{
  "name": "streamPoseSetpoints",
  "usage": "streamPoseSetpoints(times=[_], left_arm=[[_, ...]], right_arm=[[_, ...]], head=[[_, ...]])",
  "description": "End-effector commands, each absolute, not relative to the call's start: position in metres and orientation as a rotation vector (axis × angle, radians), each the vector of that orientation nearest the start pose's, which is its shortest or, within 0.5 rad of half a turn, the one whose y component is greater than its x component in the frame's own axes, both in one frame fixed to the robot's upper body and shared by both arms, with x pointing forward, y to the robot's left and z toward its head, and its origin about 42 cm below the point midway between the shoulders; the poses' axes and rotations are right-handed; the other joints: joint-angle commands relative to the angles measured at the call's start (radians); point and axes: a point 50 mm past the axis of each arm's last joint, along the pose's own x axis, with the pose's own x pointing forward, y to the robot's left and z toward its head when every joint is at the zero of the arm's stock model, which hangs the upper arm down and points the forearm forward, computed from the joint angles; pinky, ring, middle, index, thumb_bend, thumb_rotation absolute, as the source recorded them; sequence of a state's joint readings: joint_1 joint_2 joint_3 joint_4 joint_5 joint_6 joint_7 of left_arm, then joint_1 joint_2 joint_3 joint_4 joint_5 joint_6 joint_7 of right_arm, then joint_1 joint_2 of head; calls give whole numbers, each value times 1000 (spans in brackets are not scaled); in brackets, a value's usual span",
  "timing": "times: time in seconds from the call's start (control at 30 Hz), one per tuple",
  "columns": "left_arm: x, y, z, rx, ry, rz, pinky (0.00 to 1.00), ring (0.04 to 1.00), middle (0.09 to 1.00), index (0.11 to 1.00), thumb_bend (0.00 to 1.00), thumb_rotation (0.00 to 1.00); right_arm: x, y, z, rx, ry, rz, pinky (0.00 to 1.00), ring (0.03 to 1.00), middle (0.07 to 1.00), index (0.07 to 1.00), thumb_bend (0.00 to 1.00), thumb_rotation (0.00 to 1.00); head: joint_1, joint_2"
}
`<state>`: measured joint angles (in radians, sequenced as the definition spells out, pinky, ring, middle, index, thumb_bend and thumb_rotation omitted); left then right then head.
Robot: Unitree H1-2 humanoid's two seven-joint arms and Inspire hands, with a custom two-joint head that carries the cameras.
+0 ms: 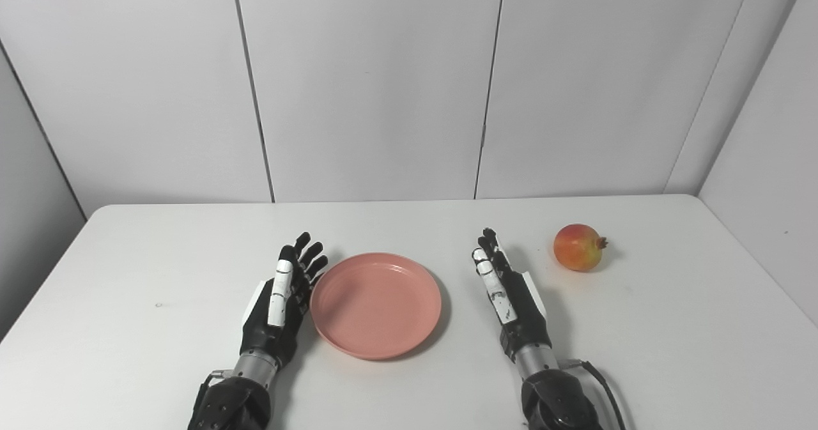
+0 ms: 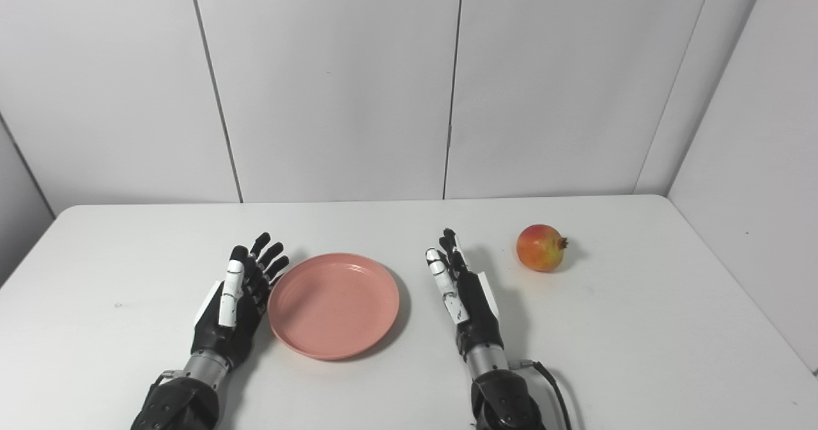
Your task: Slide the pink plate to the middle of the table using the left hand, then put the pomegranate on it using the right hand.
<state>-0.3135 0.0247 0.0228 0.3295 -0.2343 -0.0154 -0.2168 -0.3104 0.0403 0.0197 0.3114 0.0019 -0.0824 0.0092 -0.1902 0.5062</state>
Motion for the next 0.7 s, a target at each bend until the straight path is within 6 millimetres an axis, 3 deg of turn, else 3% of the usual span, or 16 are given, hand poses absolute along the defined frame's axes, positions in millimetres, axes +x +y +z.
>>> streamPoseSetpoints(times=[0.0, 0.67], left_arm=[[383, 189, 113, -204, -29, -295, 952, 973, 989, 1000, 652, 1000], [381, 190, 111, -232, -16, -351, 979, 990, 1000, 1000, 680, 1000]], right_arm=[[386, -155, 127, 30, -128, 126, 991, 951, 982, 995, 585, 894], [387, -153, 128, 22, -140, 122, 960, 939, 974, 988, 585, 895]], head=[[1, 0], [-5, 2]])
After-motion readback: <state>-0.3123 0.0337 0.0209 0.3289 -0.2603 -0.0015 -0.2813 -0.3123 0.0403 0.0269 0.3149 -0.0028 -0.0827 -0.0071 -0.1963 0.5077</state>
